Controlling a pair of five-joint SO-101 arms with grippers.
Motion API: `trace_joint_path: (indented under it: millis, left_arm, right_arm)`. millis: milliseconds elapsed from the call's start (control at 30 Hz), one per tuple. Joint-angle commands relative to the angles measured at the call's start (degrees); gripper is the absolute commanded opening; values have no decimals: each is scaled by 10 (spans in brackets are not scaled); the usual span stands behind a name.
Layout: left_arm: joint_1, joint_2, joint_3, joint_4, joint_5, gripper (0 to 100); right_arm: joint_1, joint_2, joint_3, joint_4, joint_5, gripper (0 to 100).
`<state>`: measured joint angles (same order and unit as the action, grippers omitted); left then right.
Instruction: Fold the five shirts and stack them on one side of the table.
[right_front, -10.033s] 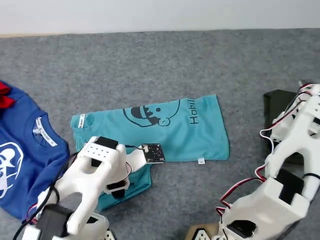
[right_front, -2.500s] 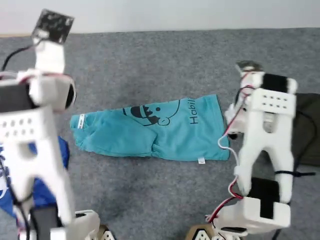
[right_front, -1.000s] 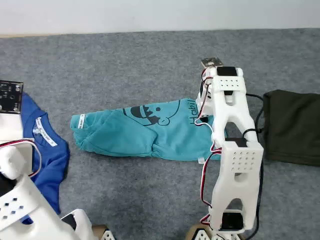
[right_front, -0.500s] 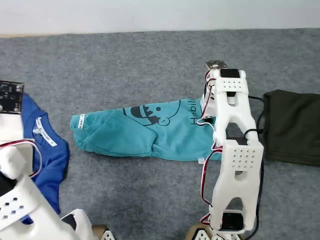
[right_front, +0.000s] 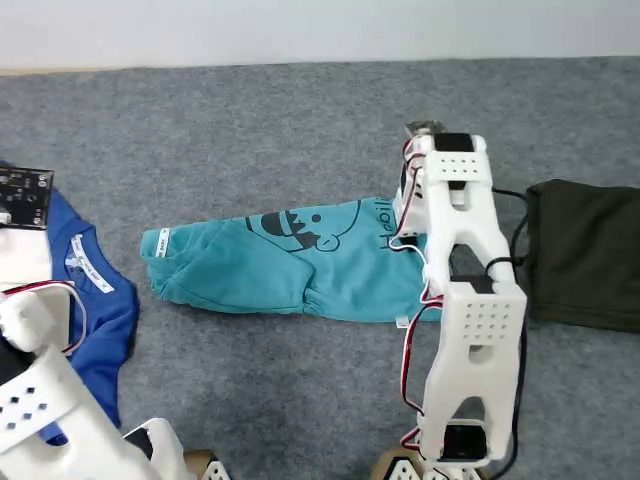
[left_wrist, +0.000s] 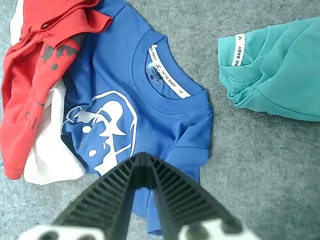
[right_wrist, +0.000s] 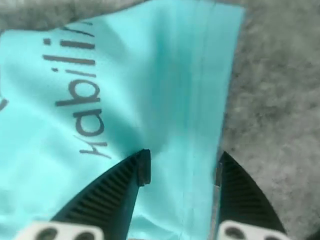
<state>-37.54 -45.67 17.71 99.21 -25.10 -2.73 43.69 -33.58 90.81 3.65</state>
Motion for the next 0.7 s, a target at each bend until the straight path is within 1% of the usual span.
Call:
trace_joint_path:
  millis: [0, 300, 667]
  left_arm:
    - [3, -7, -3, -5, -5, 5]
    - [3, -7, -2, -5, -28, 5]
    - [3, -7, -3, -5, -28, 5]
  right_arm:
    - [-1, -67, -19, 14, -8, 213]
    - [0, -73, -16, 18, -12, 131]
    - [6, -62, -17, 21, -11, 130]
